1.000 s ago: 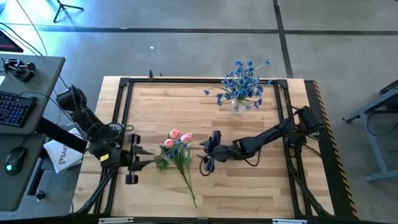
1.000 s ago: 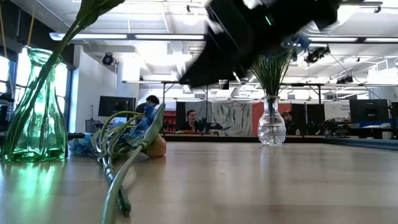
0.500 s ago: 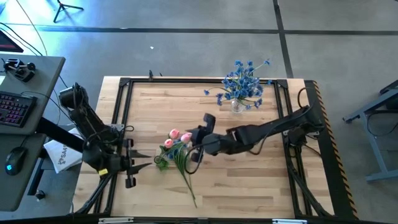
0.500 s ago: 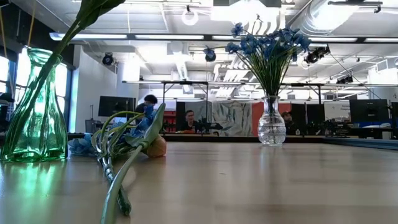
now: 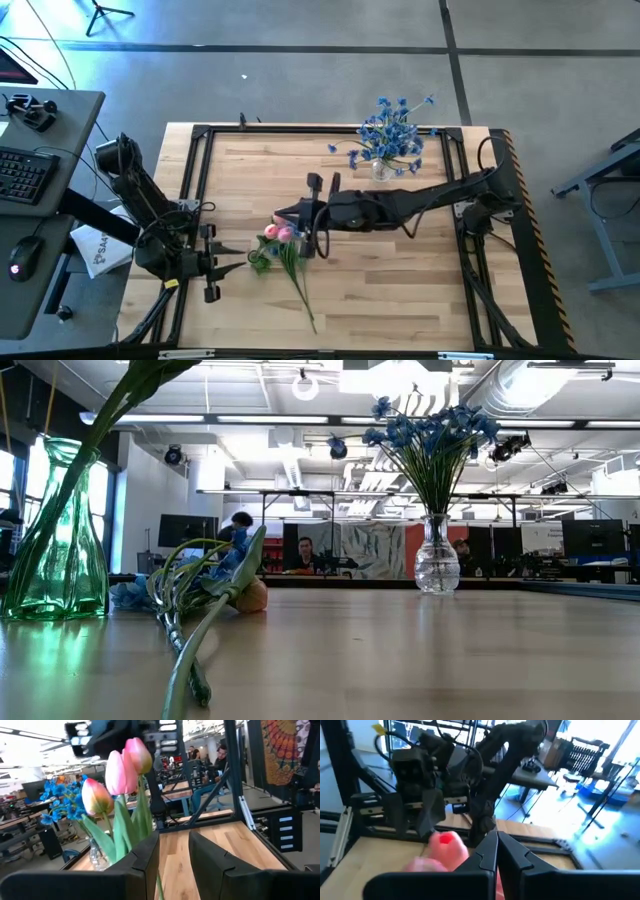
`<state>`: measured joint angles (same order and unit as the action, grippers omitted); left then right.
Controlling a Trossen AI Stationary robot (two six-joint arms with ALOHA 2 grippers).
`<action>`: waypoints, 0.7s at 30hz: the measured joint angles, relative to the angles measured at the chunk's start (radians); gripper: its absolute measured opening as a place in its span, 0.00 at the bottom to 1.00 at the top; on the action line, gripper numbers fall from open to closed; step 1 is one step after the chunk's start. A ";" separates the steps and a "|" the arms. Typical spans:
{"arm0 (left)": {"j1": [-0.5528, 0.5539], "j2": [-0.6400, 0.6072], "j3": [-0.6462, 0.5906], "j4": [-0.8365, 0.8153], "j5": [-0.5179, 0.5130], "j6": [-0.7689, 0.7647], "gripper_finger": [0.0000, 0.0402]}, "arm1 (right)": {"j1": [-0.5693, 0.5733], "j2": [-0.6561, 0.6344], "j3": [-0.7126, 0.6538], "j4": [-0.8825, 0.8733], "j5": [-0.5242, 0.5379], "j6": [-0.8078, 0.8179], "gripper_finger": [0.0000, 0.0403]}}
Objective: Sort flowers into vase by color
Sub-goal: Put the top pink flower into the green vase
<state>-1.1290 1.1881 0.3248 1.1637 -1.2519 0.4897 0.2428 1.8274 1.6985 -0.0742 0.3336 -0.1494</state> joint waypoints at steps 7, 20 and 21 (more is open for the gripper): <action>0.000 0.000 0.000 -0.001 -0.091 -0.017 0.23 | 0.096 -0.050 0.002 -0.101 0.242 -0.074 0.00; 0.011 0.000 0.001 -0.016 -0.107 -0.017 0.23 | 0.138 -0.043 0.001 -0.202 0.276 0.084 0.00; 0.011 0.000 0.001 -0.016 -0.107 -0.017 0.23 | 0.127 -0.041 0.001 -0.152 0.226 0.058 0.00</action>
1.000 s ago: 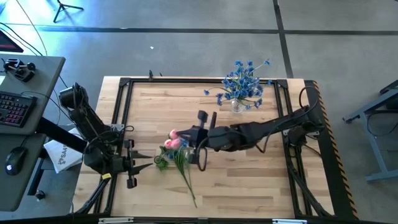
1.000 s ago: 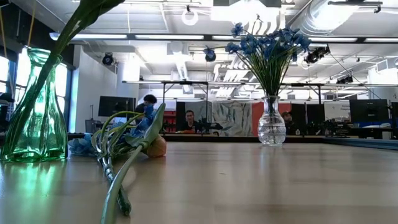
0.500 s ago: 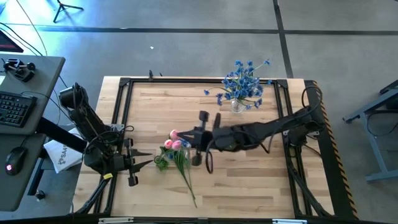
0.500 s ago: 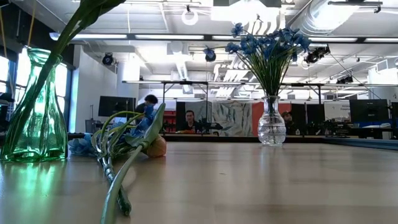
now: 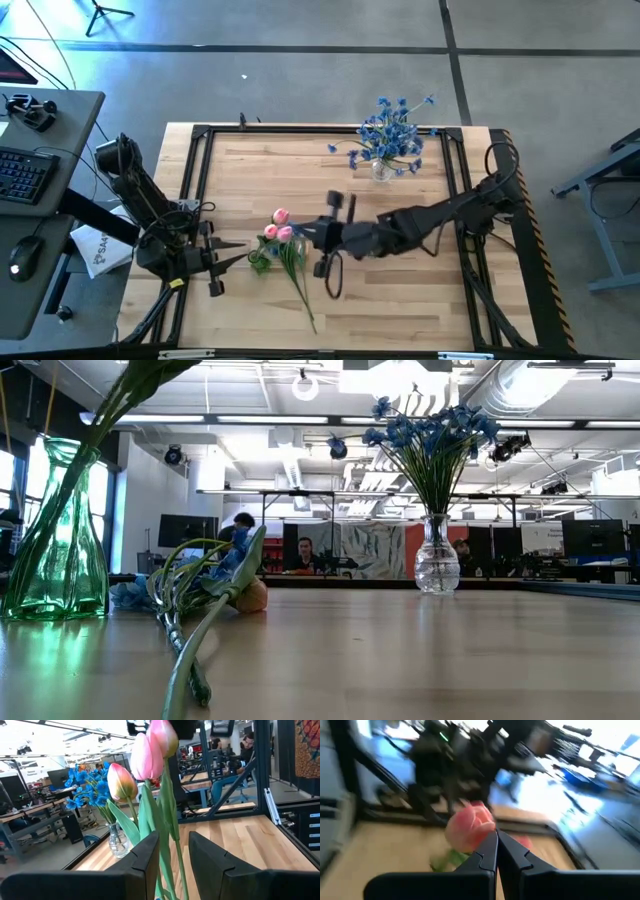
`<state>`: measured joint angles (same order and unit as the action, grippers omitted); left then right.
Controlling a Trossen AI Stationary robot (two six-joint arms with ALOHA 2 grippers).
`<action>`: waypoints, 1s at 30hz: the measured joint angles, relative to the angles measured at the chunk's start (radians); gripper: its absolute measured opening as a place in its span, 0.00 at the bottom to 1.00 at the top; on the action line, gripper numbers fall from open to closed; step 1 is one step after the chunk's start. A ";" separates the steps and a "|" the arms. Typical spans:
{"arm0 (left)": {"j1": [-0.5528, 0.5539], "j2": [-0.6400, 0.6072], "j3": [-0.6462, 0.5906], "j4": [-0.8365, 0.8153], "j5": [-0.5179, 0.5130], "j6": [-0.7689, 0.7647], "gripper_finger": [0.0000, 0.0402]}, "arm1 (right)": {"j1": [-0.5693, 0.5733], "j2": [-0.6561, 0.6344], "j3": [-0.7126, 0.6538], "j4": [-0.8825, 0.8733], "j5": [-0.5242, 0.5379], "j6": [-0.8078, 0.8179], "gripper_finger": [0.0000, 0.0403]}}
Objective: Sort flowers into vase by color
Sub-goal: Put the top pink flower into the green vase
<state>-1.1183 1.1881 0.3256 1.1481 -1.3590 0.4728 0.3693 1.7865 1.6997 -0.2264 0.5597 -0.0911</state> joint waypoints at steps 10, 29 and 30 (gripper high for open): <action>0.000 0.000 0.000 0.000 -0.014 -0.001 0.23 | -0.097 0.092 -0.001 0.153 -0.281 -0.042 0.00; 0.000 0.000 0.000 0.000 -0.017 -0.001 0.23 | 0.061 0.014 0.000 0.073 -0.019 -0.132 0.00; 0.000 0.000 0.000 0.000 -0.017 -0.001 0.23 | 0.051 0.020 0.000 0.073 -0.021 -0.126 0.00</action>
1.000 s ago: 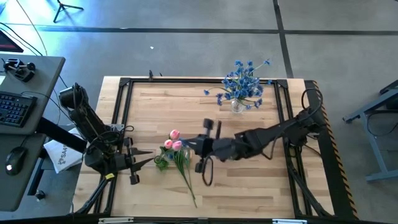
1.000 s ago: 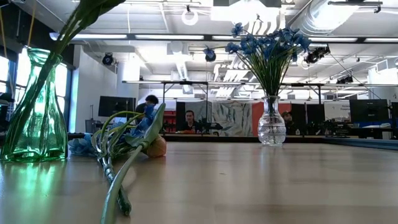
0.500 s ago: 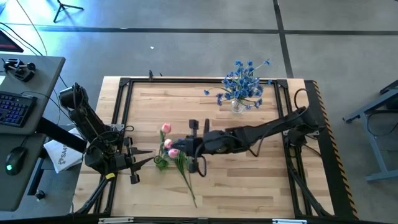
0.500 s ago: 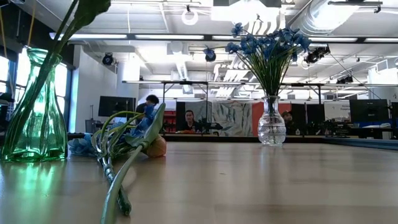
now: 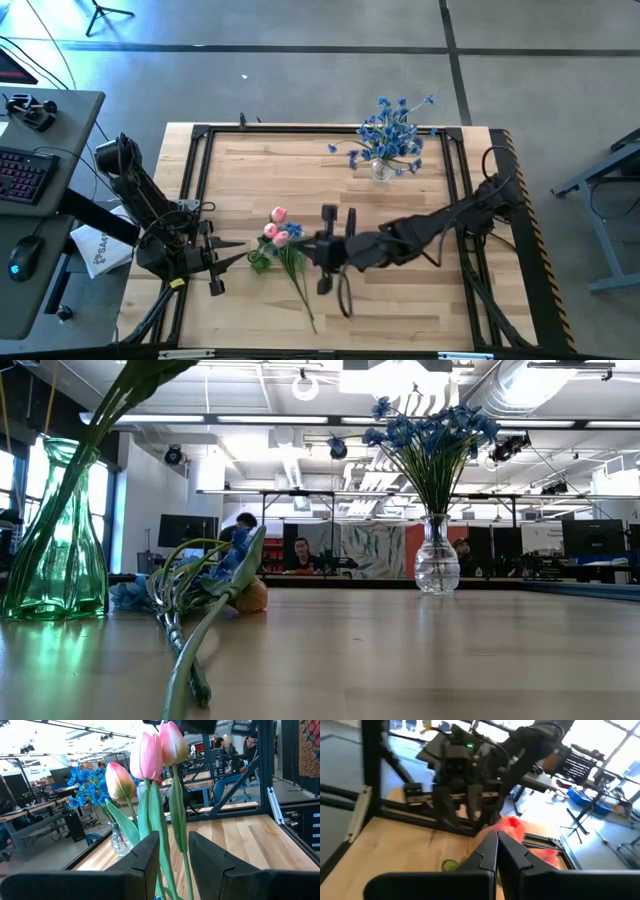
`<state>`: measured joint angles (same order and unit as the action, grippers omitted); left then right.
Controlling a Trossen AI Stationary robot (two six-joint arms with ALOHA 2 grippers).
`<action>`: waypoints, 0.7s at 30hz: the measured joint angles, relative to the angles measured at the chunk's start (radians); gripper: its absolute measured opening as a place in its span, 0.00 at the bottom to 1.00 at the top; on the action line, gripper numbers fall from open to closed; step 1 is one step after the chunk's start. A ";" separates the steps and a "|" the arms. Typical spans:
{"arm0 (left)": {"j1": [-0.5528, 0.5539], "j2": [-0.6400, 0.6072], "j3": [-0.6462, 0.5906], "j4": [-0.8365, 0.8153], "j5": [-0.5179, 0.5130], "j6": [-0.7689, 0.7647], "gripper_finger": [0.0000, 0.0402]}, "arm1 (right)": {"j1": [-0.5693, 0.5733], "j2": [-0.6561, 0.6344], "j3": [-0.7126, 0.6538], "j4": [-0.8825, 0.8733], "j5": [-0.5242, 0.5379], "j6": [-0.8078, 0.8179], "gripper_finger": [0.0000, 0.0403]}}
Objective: Sort flowers into vase by color
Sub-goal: Put the top pink flower into the green vase, then put the blue flower into the transparent vase
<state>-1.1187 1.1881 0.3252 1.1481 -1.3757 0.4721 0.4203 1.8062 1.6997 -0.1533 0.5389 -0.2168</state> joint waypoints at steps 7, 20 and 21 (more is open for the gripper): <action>0.000 0.000 0.000 0.001 -0.001 0.000 0.23 | -0.073 0.029 0.000 0.003 -0.166 0.026 0.00; 0.000 0.000 0.000 -0.002 -0.007 0.001 0.23 | 0.008 -0.016 0.000 -0.223 0.009 0.081 0.00; 0.000 0.000 0.000 -0.003 -0.007 0.001 0.23 | 0.012 -0.014 -0.005 -0.244 0.009 0.120 0.00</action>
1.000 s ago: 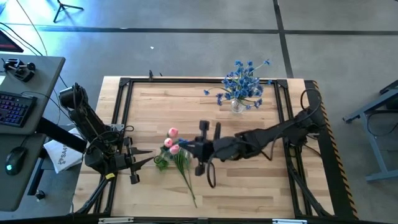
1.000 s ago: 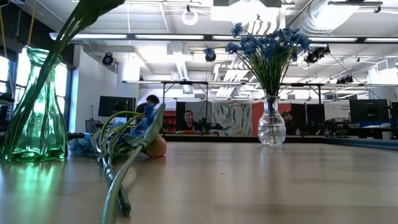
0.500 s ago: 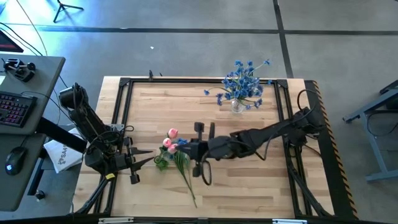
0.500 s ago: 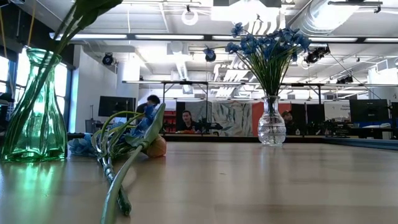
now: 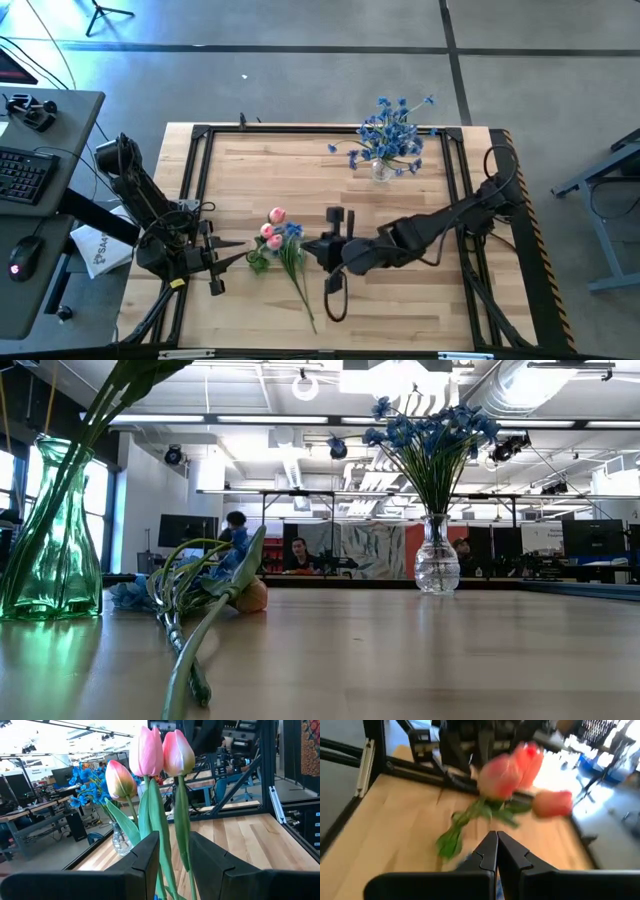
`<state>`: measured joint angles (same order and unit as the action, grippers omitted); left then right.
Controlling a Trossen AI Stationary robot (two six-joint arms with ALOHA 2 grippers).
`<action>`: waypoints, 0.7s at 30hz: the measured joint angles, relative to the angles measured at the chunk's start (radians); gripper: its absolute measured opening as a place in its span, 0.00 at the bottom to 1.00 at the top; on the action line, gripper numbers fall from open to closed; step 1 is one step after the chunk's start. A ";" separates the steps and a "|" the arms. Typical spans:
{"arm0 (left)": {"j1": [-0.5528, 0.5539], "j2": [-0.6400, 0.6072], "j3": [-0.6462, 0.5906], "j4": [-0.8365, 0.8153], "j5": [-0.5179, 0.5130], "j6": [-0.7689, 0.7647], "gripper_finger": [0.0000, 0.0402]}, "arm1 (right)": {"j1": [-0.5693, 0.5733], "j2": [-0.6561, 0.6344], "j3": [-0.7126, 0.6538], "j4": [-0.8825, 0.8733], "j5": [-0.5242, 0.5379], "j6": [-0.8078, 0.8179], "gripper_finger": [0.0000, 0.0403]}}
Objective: Sort flowers into vase by color
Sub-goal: Put the blue flower into the transparent vase
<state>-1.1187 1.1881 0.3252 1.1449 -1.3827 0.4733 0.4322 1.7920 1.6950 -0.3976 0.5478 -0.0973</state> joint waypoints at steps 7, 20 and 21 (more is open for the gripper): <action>0.000 0.000 0.000 -0.006 -0.001 -0.001 0.23 | -0.017 0.003 -0.219 -0.013 0.003 0.315 0.00; 0.000 0.000 0.000 -0.004 -0.003 -0.089 0.23 | -0.063 0.079 -0.668 0.698 -0.321 0.633 0.31; 0.000 0.000 0.000 -0.004 -0.008 -0.104 0.23 | -0.055 0.109 -0.650 0.705 -0.335 0.630 0.34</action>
<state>-1.1187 1.1885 0.3248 1.1407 -1.3909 0.3692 0.3769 1.9007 1.0450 0.3074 0.2123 0.5326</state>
